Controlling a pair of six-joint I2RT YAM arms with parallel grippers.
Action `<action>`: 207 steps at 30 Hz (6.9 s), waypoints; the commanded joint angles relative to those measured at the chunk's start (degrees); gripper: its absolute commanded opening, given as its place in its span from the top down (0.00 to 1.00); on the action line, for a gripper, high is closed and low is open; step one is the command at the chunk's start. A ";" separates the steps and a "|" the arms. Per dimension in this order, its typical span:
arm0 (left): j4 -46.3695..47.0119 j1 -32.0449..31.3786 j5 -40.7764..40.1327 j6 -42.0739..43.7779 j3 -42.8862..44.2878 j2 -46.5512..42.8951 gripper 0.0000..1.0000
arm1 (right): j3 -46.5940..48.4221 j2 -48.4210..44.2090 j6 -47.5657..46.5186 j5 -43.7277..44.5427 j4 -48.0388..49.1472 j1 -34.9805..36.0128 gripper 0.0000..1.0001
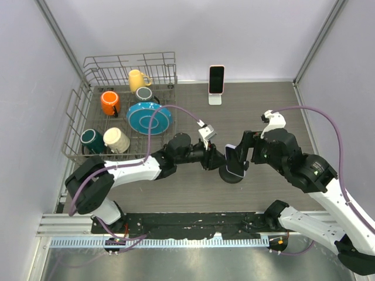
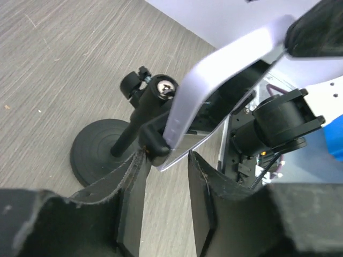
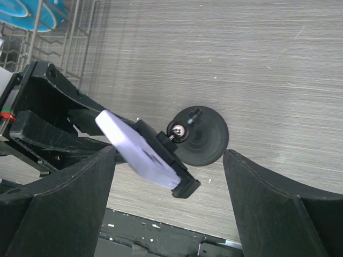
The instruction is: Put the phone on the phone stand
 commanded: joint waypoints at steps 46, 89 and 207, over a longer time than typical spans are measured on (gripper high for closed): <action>-22.67 -0.32 -10.61 -2.33 -13.40 -45.51 0.45 | -37.54 -6.49 -26.80 -46.00 73.91 -0.19 0.99; -52.91 -0.14 -33.10 -6.37 1.89 -47.46 0.07 | -2.82 5.22 23.36 -11.47 1.23 -3.71 0.14; -53.08 7.07 -26.69 -7.61 -0.74 -47.81 0.07 | 36.47 63.76 -25.84 3.57 56.77 -28.14 0.14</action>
